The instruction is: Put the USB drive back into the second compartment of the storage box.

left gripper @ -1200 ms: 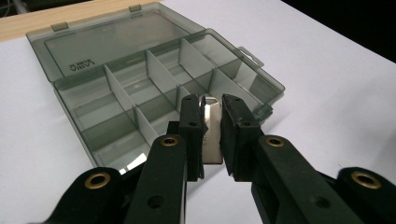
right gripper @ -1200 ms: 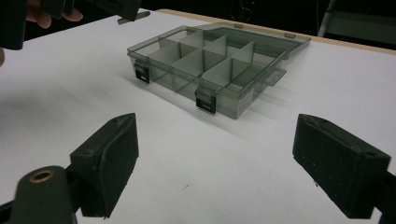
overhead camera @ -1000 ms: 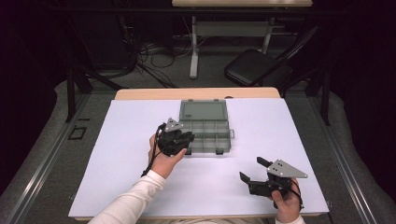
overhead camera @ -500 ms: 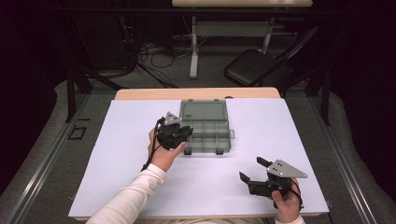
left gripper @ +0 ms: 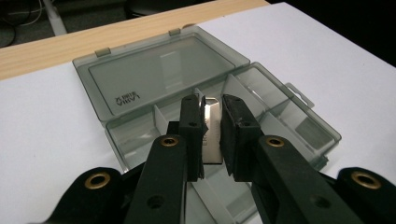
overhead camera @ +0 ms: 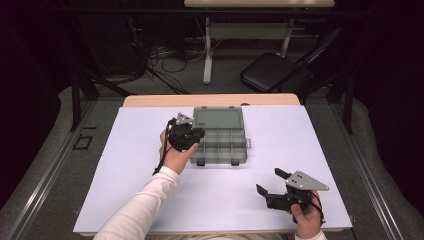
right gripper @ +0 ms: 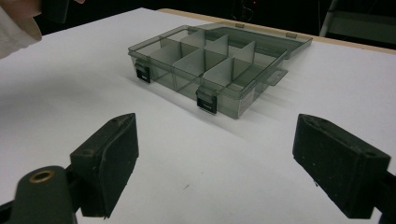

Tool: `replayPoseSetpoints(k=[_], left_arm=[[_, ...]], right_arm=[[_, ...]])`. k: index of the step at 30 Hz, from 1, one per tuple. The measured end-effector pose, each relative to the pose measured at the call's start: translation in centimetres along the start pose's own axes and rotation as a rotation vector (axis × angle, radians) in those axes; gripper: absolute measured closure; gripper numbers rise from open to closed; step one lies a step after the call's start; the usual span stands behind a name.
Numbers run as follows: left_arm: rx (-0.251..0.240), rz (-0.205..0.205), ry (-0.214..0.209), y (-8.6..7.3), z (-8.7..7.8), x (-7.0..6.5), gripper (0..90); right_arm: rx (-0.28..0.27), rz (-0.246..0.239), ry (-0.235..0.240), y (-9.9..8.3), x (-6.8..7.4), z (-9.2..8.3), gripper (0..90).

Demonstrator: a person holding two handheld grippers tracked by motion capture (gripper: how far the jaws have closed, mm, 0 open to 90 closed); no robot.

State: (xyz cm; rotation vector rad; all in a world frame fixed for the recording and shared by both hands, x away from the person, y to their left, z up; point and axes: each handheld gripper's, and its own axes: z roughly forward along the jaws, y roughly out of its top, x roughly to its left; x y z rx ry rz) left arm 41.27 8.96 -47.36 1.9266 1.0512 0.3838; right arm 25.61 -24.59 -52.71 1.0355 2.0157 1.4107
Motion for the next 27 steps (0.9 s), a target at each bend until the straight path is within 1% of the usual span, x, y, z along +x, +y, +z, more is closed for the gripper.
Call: replayPoseSetpoints(k=[6, 7, 8, 12, 13, 19, 20, 25, 26, 27], left_arm=[[-0.004, -0.008, 0.014, 0.5, 0.8, 0.3, 79.3], [0.007, -0.005, 0.011, 0.7, 0.8, 0.4, 79.4], [0.0, -0.008, 0.015, 0.7, 1.0, 0.4, 79.3], [0.008, -0.014, 0.014, 1.0, 1.4, 0.6, 79.3], [0.003, -0.016, 0.019, 1.0, 1.5, 0.6, 79.4], [0.002, -0.01, 0.023, 1.1, 2.3, 0.6, 79.3], [-0.006, -0.009, 0.026, 1.0, 2.5, 0.6, 79.3], [0.015, -0.008, 0.038, 0.7, 3.5, 0.8, 79.3], [0.012, -0.009, 0.043, 0.6, 3.7, 0.8, 79.3], [0.025, -0.007, 0.035, 0.5, 3.9, 0.9, 79.3]], right_arm=[[0.001, -0.001, 0.001, 0.0, 0.0, 0.0, 14.1], [0.002, -0.001, 0.001, 0.0, 0.0, 0.0, 14.1], [0.002, -0.001, 0.001, 0.0, 0.0, 0.0, 14.1], [0.001, 0.0, 0.003, 0.0, 0.0, 0.0, 14.1], [0.004, 0.0, 0.003, 0.0, 0.0, 0.0, 14.1], [0.003, 0.0, 0.003, 0.0, 0.0, 0.0, 14.1], [0.004, 0.001, 0.003, 0.0, 0.0, 0.0, 14.1], [0.002, 0.004, 0.004, 0.0, -0.1, 0.0, 14.1], [0.004, 0.002, 0.004, 0.0, -0.1, 0.0, 14.1], [0.006, 0.002, 0.005, 0.0, -0.1, 0.0, 14.1]])
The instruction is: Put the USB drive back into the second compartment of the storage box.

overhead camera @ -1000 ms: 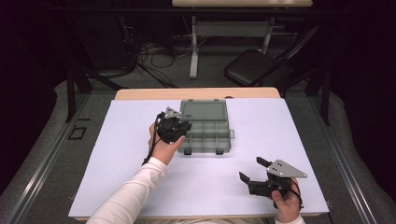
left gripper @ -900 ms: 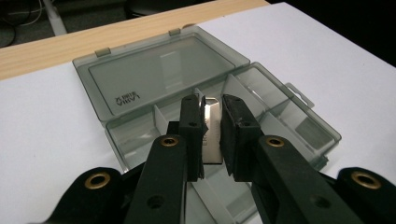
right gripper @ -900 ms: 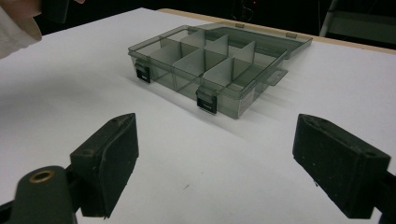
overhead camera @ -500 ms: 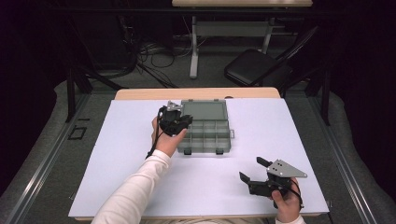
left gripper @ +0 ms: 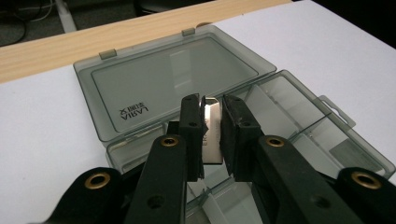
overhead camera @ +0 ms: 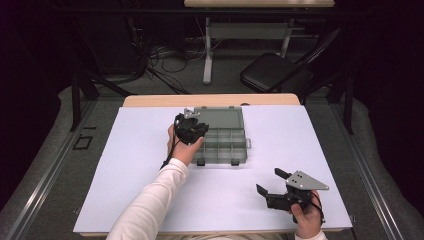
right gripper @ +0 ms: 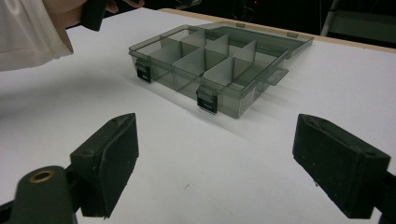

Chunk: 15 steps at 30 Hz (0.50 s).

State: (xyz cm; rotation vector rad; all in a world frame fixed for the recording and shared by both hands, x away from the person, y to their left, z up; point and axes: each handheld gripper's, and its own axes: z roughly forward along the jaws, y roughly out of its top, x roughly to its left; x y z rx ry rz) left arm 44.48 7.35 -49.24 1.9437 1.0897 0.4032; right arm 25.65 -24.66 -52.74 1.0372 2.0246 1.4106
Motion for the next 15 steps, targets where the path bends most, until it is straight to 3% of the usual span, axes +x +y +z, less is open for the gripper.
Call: replayPoseSetpoints(k=[15], left_arm=[[0.027, 0.002, 0.004, -0.8, 2.2, -0.6, 79.3]], right_arm=[[0.001, 0.002, 0.0, 0.0, 0.0, 0.0, 14.1]])
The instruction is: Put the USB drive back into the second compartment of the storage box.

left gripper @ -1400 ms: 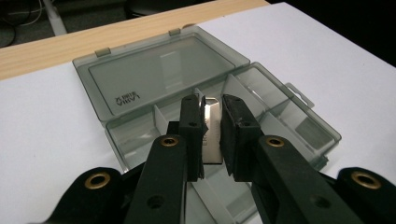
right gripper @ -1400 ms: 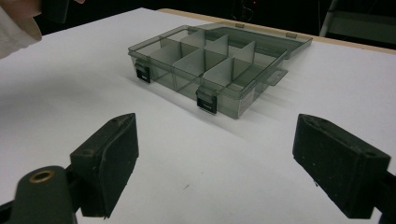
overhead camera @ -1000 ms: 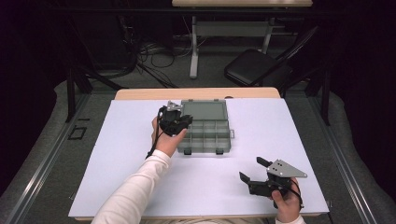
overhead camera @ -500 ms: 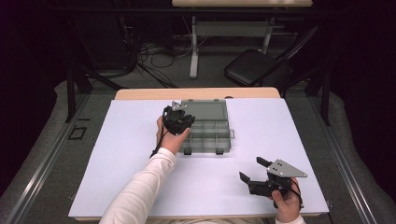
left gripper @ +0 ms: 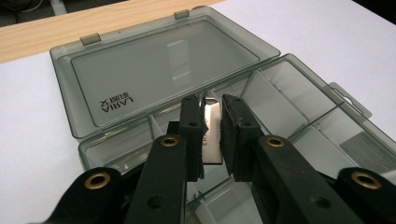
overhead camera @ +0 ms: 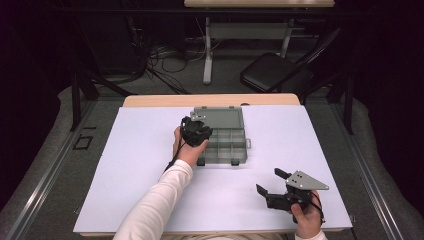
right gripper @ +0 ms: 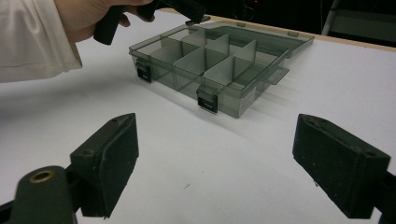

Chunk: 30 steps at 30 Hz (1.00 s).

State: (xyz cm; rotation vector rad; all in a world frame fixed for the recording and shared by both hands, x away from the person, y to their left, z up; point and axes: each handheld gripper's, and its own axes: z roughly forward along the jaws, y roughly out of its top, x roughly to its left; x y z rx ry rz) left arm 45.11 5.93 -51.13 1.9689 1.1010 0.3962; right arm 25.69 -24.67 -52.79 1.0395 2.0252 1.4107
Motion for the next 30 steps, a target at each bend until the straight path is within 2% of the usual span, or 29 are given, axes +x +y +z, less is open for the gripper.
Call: replayPoseSetpoints(k=[6, 11, 17, 24, 30], left_arm=[[0.005, -0.01, 0.001, -0.3, 0.7, 0.0, 79.3], [0.021, 0.0, -0.007, -0.4, 0.9, 0.0, 79.3], [0.014, -0.007, -0.007, -0.5, 1.1, -0.2, 79.2], [0.027, 0.008, -0.008, -0.5, 1.1, -0.2, 78.6], [0.0, 0.015, 0.009, -0.4, 0.7, -0.1, 63.6]], right_arm=[[0.004, 0.003, 0.002, 0.0, 0.0, 0.0, 14.1], [0.002, 0.002, -0.002, 0.0, -0.1, -0.1, 14.1], [-0.002, 0.008, -0.002, -0.1, -0.2, -0.1, 14.1], [-0.001, 0.012, -0.004, -0.2, -0.2, -0.2, 14.1], [0.0, 0.01, -0.01, -0.2, -0.2, -0.4, 14.1]])
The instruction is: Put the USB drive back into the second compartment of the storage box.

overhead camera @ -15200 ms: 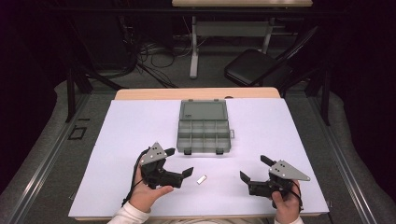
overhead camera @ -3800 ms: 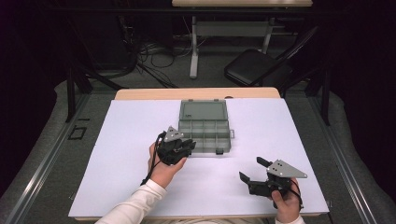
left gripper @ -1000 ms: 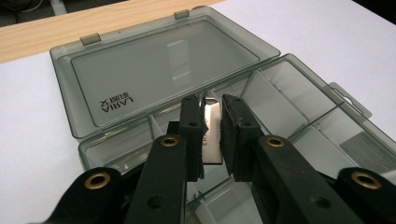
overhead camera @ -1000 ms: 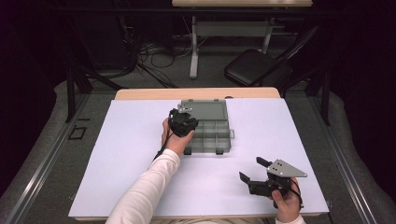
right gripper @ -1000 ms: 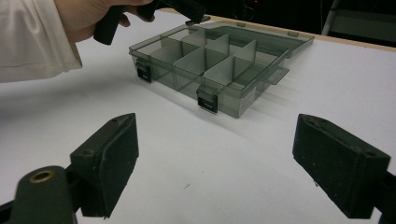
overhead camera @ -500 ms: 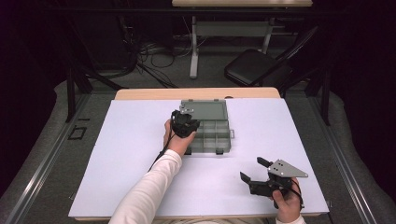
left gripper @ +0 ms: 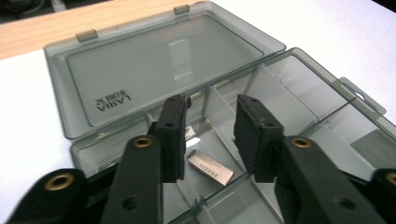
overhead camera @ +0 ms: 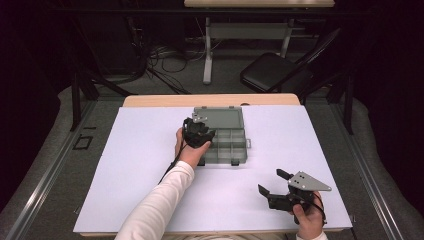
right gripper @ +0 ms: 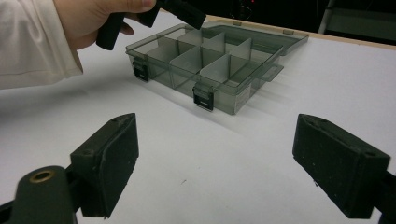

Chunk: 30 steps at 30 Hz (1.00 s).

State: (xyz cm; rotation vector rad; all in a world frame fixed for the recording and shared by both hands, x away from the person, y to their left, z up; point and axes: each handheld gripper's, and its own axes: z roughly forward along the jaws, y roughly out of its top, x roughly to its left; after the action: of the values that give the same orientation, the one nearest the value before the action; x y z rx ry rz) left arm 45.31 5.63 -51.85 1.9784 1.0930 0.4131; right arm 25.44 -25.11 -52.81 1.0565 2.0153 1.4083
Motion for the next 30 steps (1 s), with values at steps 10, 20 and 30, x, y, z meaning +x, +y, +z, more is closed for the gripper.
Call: replayPoseSetpoints(k=[10, 20, 30], left_arm=[[0.004, 0.022, 0.008, 0.4, -1.4, 0.0, 55.0], [-0.047, 0.032, -0.015, 0.5, -3.2, 0.0, 40.5], [-0.066, 0.054, -0.12, -0.2, -5.8, 0.3, 28.4]], right_arm=[[0.001, -0.006, -0.002, 0.0, 0.1, -0.1, 14.1], [0.001, -0.007, -0.009, 0.0, 0.1, -0.1, 14.1], [-0.001, -0.007, -0.011, 0.0, 0.2, 0.0, 14.1]])
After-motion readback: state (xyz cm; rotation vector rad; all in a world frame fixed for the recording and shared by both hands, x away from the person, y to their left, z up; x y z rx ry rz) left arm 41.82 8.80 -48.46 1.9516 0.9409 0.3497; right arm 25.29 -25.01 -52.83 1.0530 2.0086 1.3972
